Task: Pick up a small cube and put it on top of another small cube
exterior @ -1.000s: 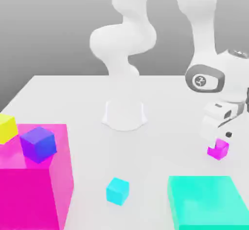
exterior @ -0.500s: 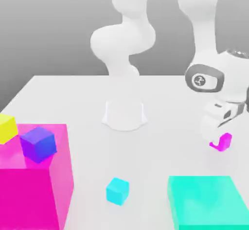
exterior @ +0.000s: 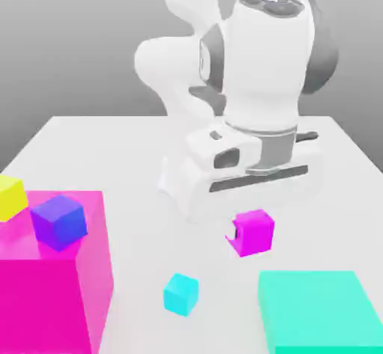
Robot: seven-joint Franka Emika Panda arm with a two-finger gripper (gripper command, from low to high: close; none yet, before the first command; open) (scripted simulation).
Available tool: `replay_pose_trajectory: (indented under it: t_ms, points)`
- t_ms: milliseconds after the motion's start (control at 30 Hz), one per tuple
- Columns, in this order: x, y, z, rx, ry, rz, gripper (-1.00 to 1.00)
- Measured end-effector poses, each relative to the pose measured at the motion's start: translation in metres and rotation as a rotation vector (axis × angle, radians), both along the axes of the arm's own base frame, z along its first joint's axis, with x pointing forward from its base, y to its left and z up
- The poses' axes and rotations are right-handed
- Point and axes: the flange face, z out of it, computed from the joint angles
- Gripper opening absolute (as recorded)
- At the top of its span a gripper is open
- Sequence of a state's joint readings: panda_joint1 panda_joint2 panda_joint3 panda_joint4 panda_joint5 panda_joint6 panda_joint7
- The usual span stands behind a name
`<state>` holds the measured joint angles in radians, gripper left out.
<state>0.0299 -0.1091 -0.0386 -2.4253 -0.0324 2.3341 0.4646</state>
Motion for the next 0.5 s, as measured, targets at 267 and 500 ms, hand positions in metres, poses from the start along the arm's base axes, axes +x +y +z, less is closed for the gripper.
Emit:
replay_pose_trajectory:
  t_ms: [267,500]
  points:
    - [-0.033,-0.2,0.074,0.02,0.011,-0.134,-1.0]
    - [-0.06,-0.266,0.044,0.026,0.015,-0.186,1.0]
